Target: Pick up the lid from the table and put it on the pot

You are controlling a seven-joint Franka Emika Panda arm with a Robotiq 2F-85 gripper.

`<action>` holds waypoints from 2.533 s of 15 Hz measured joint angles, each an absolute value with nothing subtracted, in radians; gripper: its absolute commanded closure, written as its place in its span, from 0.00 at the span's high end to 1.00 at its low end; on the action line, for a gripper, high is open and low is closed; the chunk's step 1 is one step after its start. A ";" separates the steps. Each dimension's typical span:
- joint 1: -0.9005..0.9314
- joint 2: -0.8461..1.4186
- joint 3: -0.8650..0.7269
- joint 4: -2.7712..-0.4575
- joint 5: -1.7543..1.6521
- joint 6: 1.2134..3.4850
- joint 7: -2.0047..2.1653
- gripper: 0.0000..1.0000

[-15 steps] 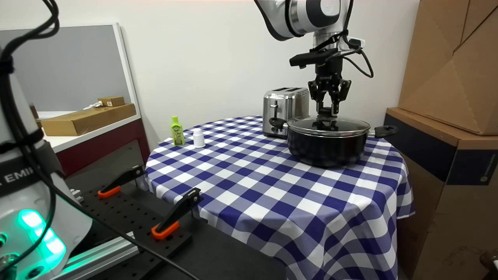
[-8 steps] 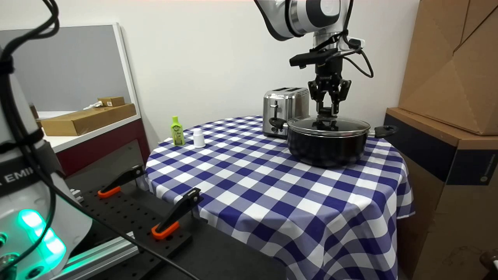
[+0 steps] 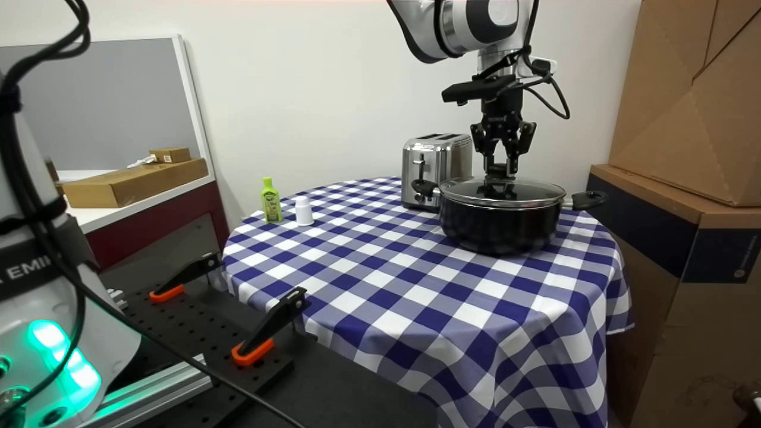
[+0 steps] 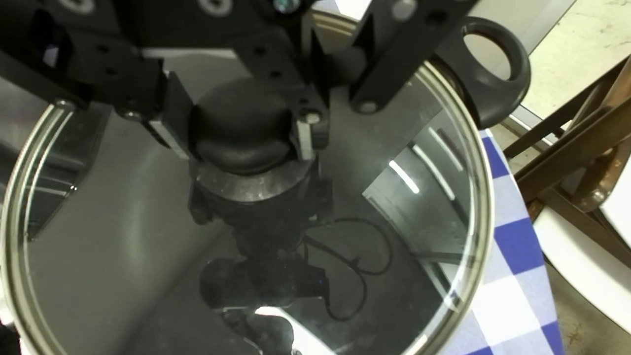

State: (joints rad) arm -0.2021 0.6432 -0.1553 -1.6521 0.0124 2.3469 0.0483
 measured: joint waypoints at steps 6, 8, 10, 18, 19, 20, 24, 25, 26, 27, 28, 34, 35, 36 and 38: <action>-0.202 0.636 -0.147 -1.675 0.012 2.403 0.033 0.25; -0.202 0.636 -0.143 -1.678 0.013 2.416 0.032 0.25; -0.202 0.635 -0.142 -1.679 0.013 2.417 0.032 0.25; -0.207 0.633 -0.137 -1.683 0.021 2.415 0.032 0.75; -0.208 0.633 -0.137 -1.683 0.022 2.413 0.032 0.77; -0.208 0.634 -0.137 -1.683 0.023 2.410 0.032 0.82; -0.209 0.628 -0.133 -1.688 0.031 2.376 0.032 1.00; -0.209 0.620 -0.129 -1.689 0.038 2.366 0.032 1.00; -0.211 0.605 -0.122 -1.692 0.048 2.356 0.030 1.00; -0.211 0.584 -0.113 -1.696 0.059 2.344 0.023 1.00; -0.212 0.554 -0.104 -1.704 0.072 2.329 0.011 1.00; -0.201 0.268 -0.060 -1.838 0.097 2.142 -0.111 1.00; -0.193 0.217 -0.058 -1.873 0.094 2.109 -0.134 1.00; -0.182 0.165 -0.057 -1.912 0.084 2.077 -0.156 1.00; -0.159 0.084 -0.057 -1.976 0.060 2.047 -0.163 1.00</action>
State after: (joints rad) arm -0.1593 0.0840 -0.0573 -1.9762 0.0596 2.0465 -0.1626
